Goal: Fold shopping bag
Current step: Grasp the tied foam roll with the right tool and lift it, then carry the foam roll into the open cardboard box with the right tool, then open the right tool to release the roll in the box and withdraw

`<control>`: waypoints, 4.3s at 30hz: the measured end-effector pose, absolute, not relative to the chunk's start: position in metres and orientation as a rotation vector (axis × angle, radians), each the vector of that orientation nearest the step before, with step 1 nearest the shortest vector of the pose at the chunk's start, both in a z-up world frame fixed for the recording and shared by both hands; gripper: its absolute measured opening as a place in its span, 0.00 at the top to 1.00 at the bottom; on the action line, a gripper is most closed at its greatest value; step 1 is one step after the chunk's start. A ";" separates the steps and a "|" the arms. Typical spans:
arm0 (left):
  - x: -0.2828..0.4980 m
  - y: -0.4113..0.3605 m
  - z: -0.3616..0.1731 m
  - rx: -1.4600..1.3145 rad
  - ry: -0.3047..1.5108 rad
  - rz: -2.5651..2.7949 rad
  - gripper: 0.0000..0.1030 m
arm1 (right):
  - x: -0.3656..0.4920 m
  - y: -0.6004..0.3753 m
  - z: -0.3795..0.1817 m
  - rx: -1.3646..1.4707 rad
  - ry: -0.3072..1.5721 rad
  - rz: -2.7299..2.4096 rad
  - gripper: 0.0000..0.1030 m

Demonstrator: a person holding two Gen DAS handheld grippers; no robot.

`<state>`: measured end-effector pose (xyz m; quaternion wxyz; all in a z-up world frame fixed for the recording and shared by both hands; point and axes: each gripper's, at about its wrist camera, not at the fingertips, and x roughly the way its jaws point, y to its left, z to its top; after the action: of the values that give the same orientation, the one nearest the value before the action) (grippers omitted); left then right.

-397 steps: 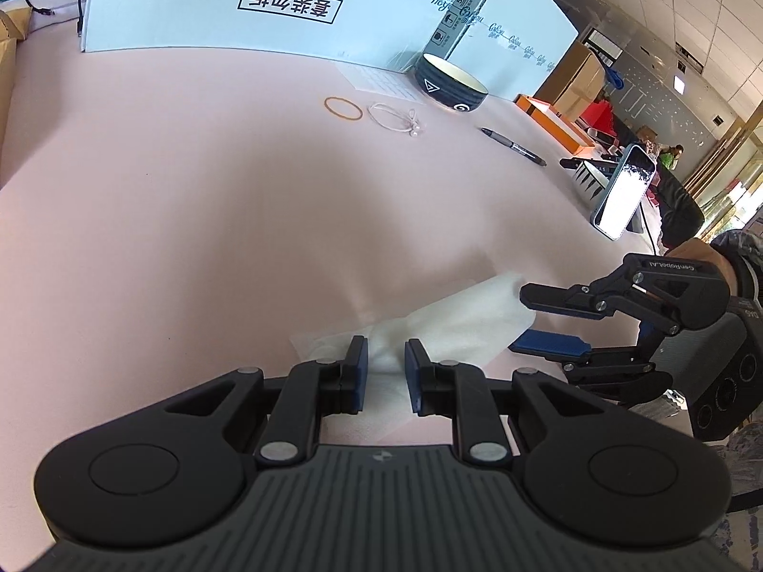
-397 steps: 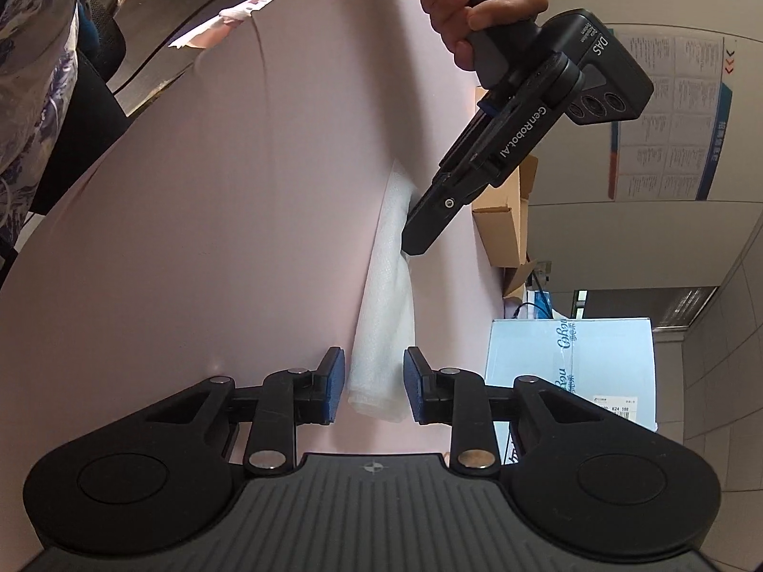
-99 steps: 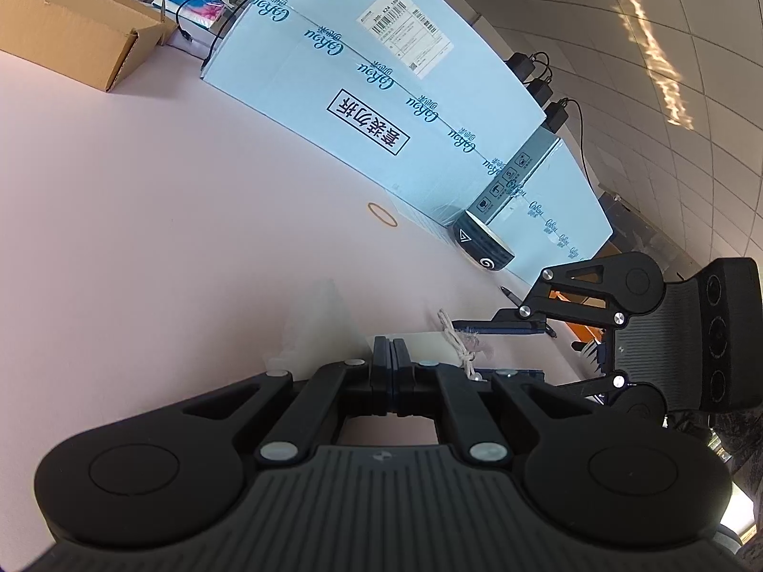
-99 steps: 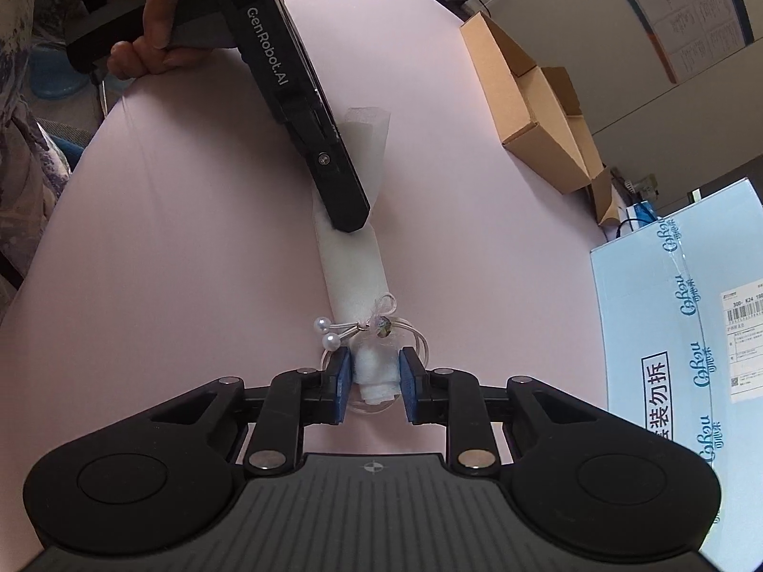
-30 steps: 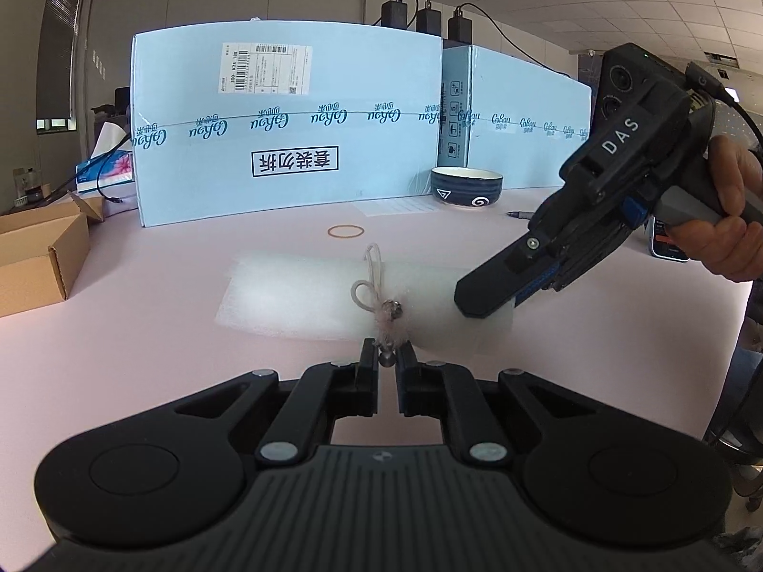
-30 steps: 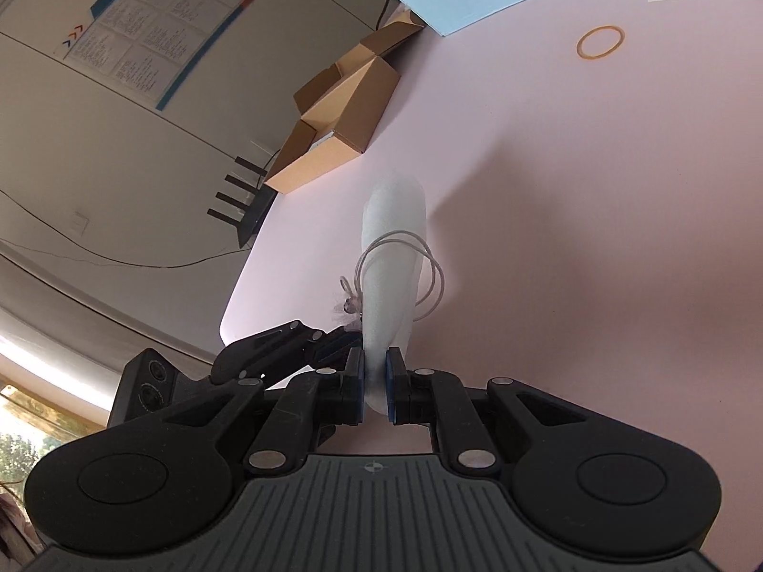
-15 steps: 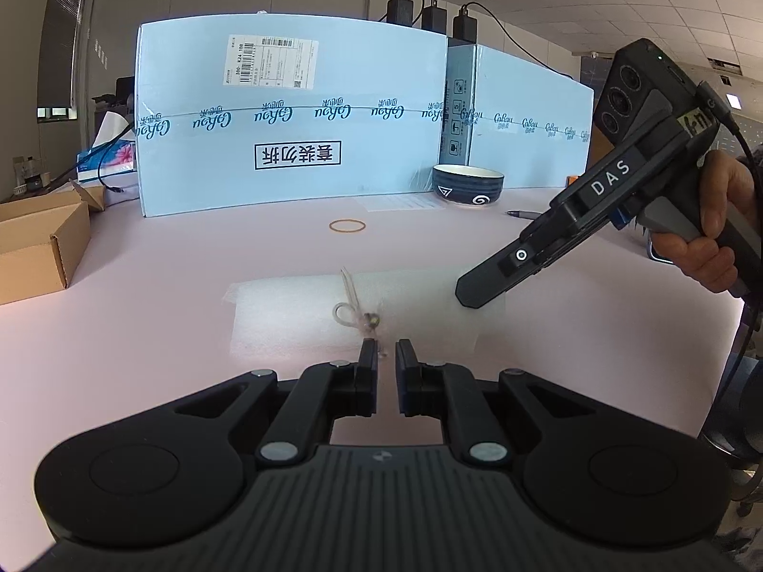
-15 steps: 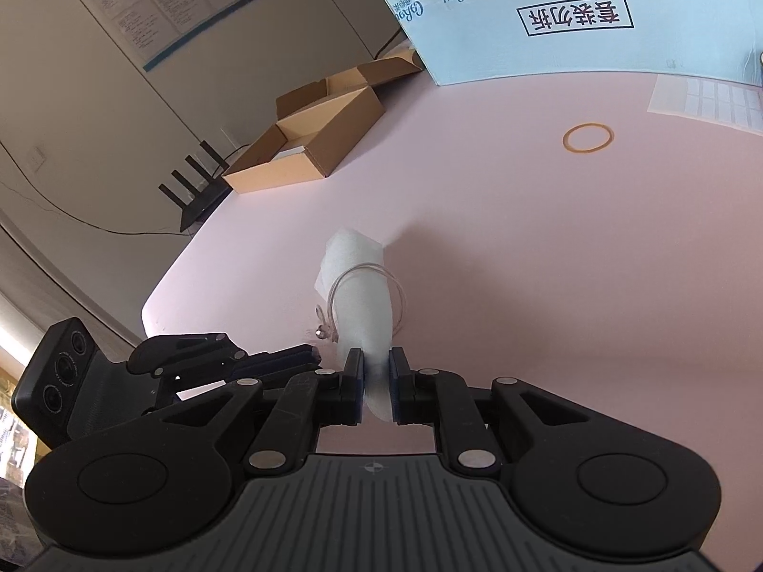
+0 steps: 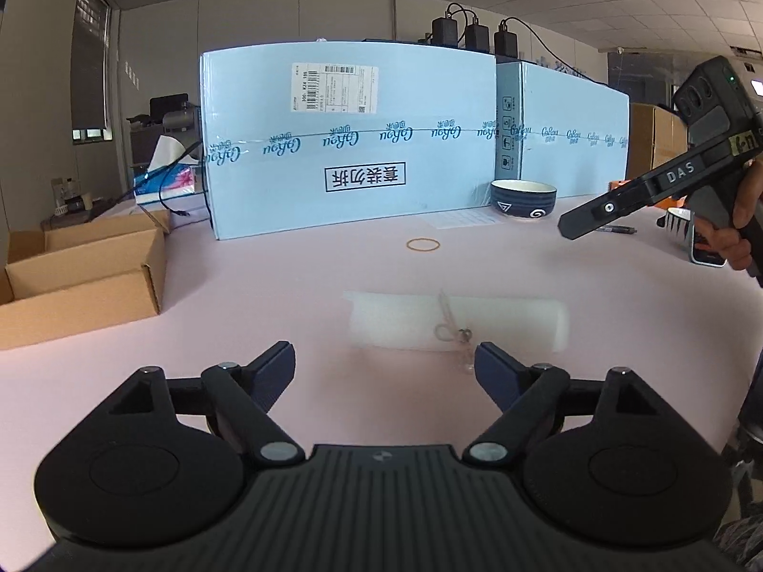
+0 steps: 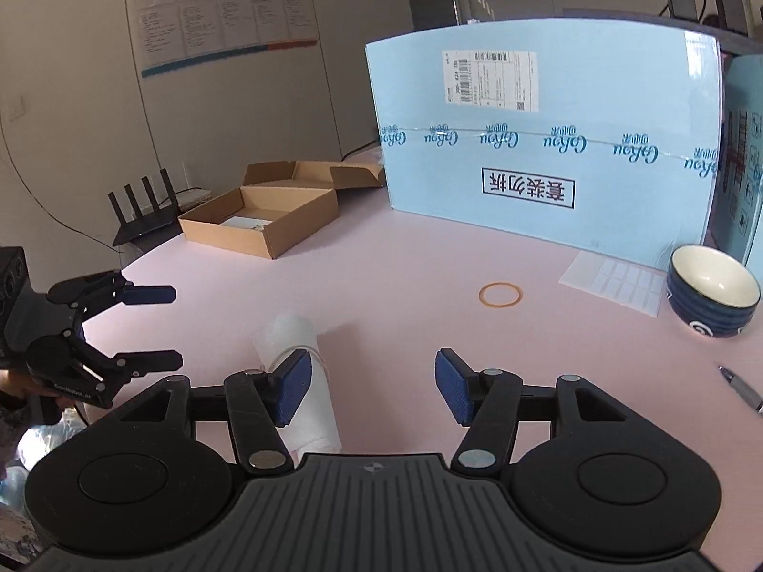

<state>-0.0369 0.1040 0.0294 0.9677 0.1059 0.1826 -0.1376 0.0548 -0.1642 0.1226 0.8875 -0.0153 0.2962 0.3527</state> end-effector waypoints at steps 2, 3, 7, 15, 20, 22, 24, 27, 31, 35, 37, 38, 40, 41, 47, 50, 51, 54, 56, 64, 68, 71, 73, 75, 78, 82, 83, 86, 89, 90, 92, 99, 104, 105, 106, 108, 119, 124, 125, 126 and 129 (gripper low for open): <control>-0.035 0.107 0.045 0.353 0.309 -0.278 0.20 | 0.043 -0.157 0.136 -0.126 0.556 0.743 0.30; -0.034 0.107 0.050 0.421 0.258 -0.282 0.20 | 0.038 -0.151 0.139 -0.175 0.540 0.750 0.28; -0.016 0.098 0.054 0.676 0.163 -0.447 0.20 | 0.025 -0.128 0.143 -0.303 0.521 0.781 0.25; 0.015 0.075 0.008 1.018 0.144 -0.689 0.20 | 0.052 -0.085 0.101 -0.429 0.710 0.852 0.25; 0.036 0.073 -0.002 1.070 0.159 -0.768 0.20 | 0.074 -0.073 0.077 -0.477 0.795 0.878 0.28; 0.041 0.073 -0.003 1.069 0.150 -0.803 0.20 | 0.079 -0.074 0.073 -0.455 0.814 0.893 0.30; 0.046 0.072 -0.004 1.078 0.166 -0.835 0.20 | 0.083 -0.076 0.071 -0.442 0.831 0.903 0.37; 0.049 0.072 -0.004 1.084 0.157 -0.880 0.22 | 0.089 -0.078 0.067 -0.425 0.873 0.908 0.57; 0.055 0.070 -0.004 1.056 0.196 -0.945 0.44 | 0.092 -0.084 0.062 -0.390 0.923 0.903 0.73; 0.057 0.068 -0.008 1.019 0.278 -1.003 0.88 | 0.094 -0.091 0.065 -0.317 0.925 0.907 0.88; 0.059 0.068 -0.007 0.983 0.319 -1.014 0.93 | 0.093 -0.094 0.067 -0.296 0.918 0.903 0.90; 0.058 0.067 -0.007 0.979 0.327 -1.013 0.94 | 0.092 -0.095 0.069 -0.289 0.912 0.902 0.90; 0.052 0.067 -0.007 1.012 0.314 -1.005 0.95 | 0.089 -0.096 0.074 -0.278 0.892 0.907 0.90; 0.047 0.068 -0.007 1.040 0.299 -0.997 0.95 | 0.088 -0.096 0.077 -0.273 0.878 0.911 0.90; 0.031 0.089 0.015 1.094 0.228 -0.864 0.95 | 0.093 -0.075 0.100 -0.255 0.745 0.938 0.90; 0.025 0.109 0.027 1.129 0.221 -0.763 0.95 | 0.107 -0.053 0.111 -0.229 0.669 0.977 0.90; 0.024 0.118 0.030 1.149 0.223 -0.720 0.95 | 0.113 -0.043 0.114 -0.219 0.644 0.992 0.90; 0.028 0.149 0.040 1.177 0.262 -0.607 0.95 | 0.138 -0.007 0.120 -0.171 0.590 1.051 0.90; 0.034 0.173 0.047 1.188 0.301 -0.540 0.94 | 0.156 0.020 0.119 -0.155 0.563 1.070 0.90; 0.081 0.260 0.062 1.155 0.422 -0.322 0.93 | 0.218 0.118 0.108 -0.109 0.456 1.120 0.90; 0.107 0.298 0.060 1.011 0.476 -0.244 0.92 | 0.241 0.147 0.094 -0.061 0.484 1.110 0.90; 0.120 0.312 0.049 0.978 0.512 -0.223 0.92 | 0.256 0.160 0.083 -0.008 0.554 1.094 0.90; 0.125 0.318 0.042 0.967 0.546 -0.221 0.92 | 0.265 0.168 0.076 0.025 0.601 1.085 0.90; 0.129 0.324 0.035 0.954 0.576 -0.231 0.92 | 0.273 0.176 0.069 0.050 0.641 1.077 0.90; 0.135 0.329 0.030 0.870 0.614 -0.217 0.93 | 0.277 0.184 0.062 0.034 0.671 1.072 0.90; 0.140 0.334 0.029 0.800 0.626 -0.203 0.92 | 0.279 0.192 0.054 0.007 0.697 1.060 0.89; 0.141 0.335 0.029 0.798 0.626 -0.201 0.92 | 0.278 0.192 0.053 0.003 0.706 1.061 0.87; 0.143 0.336 0.029 0.777 0.631 -0.192 0.92 | 0.271 0.192 0.049 -0.026 0.723 1.060 0.87; 0.145 0.338 0.029 0.759 0.634 -0.174 0.89 | 0.268 0.194 0.048 -0.052 0.720 1.052 0.72; 0.145 0.339 0.028 0.754 0.637 -0.168 0.88 | 0.267 0.194 0.048 -0.062 0.719 1.049 0.64; 0.145 0.340 0.028 0.749 0.635 -0.164 0.86 | 0.265 0.195 0.049 -0.089 0.710 1.041 0.63; 0.144 0.343 0.031 0.735 0.607 -0.098 0.52 | 0.261 0.194 0.051 -0.107 0.687 1.010 0.53; 0.143 0.339 0.034 0.744 0.570 0.021 0.22 | 0.253 0.193 0.055 -0.107 0.628 0.965 0.42; 0.141 0.338 0.035 0.737 0.567 0.044 0.22 | 0.251 0.193 0.056 -0.106 0.617 0.958 0.38; 0.141 0.338 0.035 0.729 0.572 0.067 0.22 | 0.249 0.193 0.057 -0.103 0.606 0.946 0.35; 0.138 0.337 0.035 0.714 0.578 0.112 0.21 | 0.243 0.191 0.062 -0.091 0.589 0.923 0.27; 0.115 0.338 0.041 0.601 0.558 0.245 0.14 | 0.201 0.176 0.087 -0.111 0.440 0.867 0.02; 0.107 0.337 0.037 0.503 0.548 0.378 0.13 | 0.185 0.169 0.092 -0.130 0.410 0.866 0.01; 0.103 0.333 0.035 0.512 0.537 0.403 0.13 | 0.182 0.167 0.093 -0.134 0.410 0.868 0.01; 0.099 0.328 0.032 0.526 0.524 0.426 0.13 | 0.179 0.165 0.094 -0.139 0.409 0.868 0.01; 0.084 0.318 0.031 0.475 0.491 0.405 0.13 | 0.167 0.157 0.098 -0.147 0.385 0.870 0.01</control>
<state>0.0835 0.3181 0.0311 0.9223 0.2314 0.2389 0.1970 0.1674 0.1565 0.0980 0.8863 -0.0706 0.1851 0.4186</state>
